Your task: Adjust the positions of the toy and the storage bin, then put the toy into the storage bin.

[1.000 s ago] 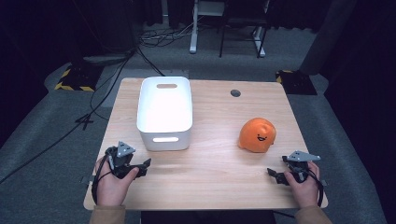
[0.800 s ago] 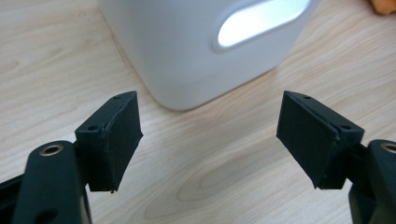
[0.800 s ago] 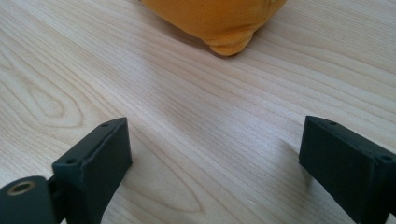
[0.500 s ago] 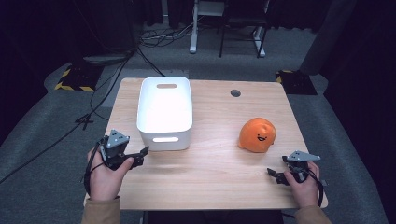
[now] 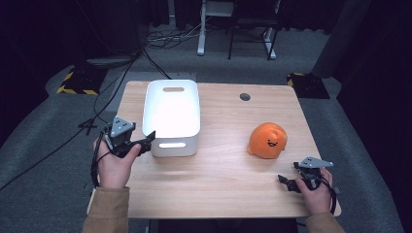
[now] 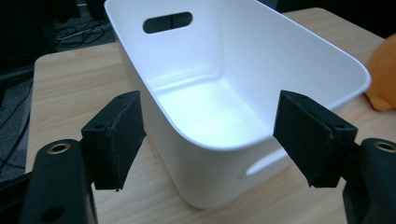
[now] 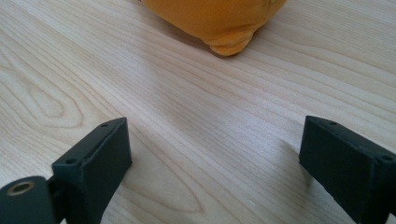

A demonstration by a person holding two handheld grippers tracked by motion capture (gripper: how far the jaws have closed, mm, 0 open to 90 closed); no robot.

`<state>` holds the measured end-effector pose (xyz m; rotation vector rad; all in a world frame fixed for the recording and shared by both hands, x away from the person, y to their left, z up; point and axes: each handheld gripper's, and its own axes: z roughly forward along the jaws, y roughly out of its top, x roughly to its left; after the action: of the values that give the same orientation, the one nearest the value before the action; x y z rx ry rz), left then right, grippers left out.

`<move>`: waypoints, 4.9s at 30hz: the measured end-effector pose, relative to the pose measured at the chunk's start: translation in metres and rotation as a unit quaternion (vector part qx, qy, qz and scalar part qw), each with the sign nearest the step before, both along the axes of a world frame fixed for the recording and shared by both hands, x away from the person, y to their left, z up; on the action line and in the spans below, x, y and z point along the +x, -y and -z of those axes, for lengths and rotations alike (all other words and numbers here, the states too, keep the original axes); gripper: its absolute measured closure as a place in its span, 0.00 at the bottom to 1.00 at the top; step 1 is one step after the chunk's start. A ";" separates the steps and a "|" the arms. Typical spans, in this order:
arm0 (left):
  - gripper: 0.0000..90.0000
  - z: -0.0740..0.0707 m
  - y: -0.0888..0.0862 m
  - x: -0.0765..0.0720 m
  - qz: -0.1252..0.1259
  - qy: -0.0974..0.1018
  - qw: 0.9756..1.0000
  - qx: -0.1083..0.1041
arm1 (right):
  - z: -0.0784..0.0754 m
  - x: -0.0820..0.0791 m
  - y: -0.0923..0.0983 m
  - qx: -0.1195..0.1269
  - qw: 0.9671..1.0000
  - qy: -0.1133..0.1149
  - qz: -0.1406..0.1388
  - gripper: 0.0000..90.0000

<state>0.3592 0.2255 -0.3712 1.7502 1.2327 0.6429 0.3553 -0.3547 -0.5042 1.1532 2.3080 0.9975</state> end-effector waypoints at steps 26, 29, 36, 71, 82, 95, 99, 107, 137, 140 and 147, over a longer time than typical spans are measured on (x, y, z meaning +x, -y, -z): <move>0.42 0.030 0.007 0.028 -0.005 -0.016 1.000 -0.003 | 0.000 0.000 0.000 0.000 1.000 0.000 0.000 0.10; 0.46 0.030 0.007 0.024 0.011 -0.015 1.000 -0.004 | 0.000 0.000 0.000 0.001 1.000 0.000 0.000 0.10; 0.46 0.033 0.024 0.010 0.031 -0.005 0.999 -0.018 | 0.000 0.000 0.000 0.000 1.000 0.000 0.000 0.10; 0.29 0.034 0.114 -0.106 0.135 -0.005 0.991 -0.006 | 0.000 0.000 -0.001 0.003 1.000 -0.001 0.002 0.10; 0.27 0.036 0.119 -0.122 0.156 -0.002 0.988 -0.015 | 0.000 0.000 -0.001 0.003 1.000 -0.001 0.002 0.10; 0.26 0.037 0.116 -0.120 0.168 -0.010 0.985 -0.028 | 0.000 0.000 0.000 0.001 1.000 0.000 0.001 0.10; 0.24 0.026 0.110 -0.116 0.171 -0.001 0.984 -0.039 | 0.000 0.000 0.000 0.002 1.000 -0.001 0.001 0.10; 0.24 0.009 0.095 -0.099 0.132 0.018 0.991 -0.012 | 0.000 0.000 0.000 0.000 1.000 0.000 0.000 0.10; 0.21 0.072 0.019 -0.027 0.018 -0.079 0.996 0.042 | 0.000 0.000 0.000 0.002 1.000 -0.001 0.001 0.10; 0.21 0.084 0.014 -0.022 0.009 -0.095 0.994 0.049 | 0.000 0.000 0.000 0.000 1.000 0.000 0.000 0.10; 0.20 0.108 0.003 -0.013 -0.006 -0.133 0.990 0.048 | 0.000 0.000 0.000 0.000 1.000 0.000 0.000 0.10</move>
<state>0.3461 0.2223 -0.4793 1.9583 1.4134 0.4944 0.3553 -0.3546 -0.5042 1.1540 2.3080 0.9972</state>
